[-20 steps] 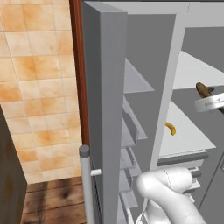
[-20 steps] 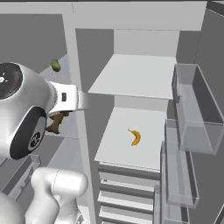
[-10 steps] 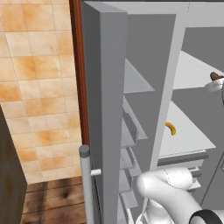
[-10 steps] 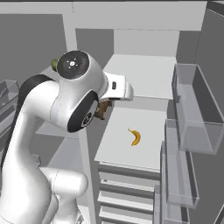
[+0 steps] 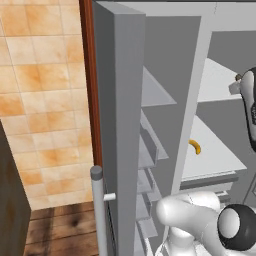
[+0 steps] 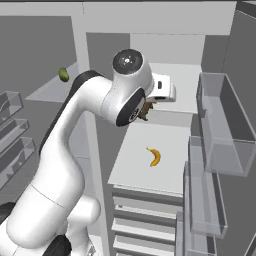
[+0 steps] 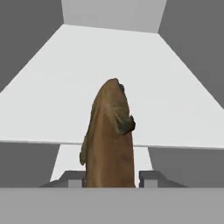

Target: Pick up the frozen fish from the freezer, place it on any shelf in the fridge, and close the fridge and freezer doors when done.

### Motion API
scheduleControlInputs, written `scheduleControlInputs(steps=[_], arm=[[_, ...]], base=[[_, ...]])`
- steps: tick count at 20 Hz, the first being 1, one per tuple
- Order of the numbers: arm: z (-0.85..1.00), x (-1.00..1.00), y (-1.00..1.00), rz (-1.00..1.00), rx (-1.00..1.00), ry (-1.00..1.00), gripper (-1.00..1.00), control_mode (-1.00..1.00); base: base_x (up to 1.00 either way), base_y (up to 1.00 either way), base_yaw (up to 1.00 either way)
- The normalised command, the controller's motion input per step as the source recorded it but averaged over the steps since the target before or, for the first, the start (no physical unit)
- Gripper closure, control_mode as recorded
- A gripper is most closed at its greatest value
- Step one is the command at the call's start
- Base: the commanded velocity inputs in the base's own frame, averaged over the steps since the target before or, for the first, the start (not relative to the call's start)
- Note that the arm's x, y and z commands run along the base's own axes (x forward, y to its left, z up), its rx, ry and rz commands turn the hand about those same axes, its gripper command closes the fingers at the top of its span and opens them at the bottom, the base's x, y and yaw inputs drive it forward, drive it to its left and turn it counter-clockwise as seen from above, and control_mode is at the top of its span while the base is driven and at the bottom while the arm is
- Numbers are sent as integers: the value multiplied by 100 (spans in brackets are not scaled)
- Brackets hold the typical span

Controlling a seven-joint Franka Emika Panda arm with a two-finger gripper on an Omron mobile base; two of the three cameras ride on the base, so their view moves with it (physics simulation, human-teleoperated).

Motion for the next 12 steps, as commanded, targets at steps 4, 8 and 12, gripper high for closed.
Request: scheduleControlInputs(steps=[4, 8, 12], arm=[[-19, 100, -23, 0, 0, 0, 100, -100], [-19, 100, -16, 0, 0, -2, 100, -100], [-22, 100, -9, 0, 0, -6, -100, -100]], base=[[0, 0, 0], [0, 0, 0], [0, 0, 0]])
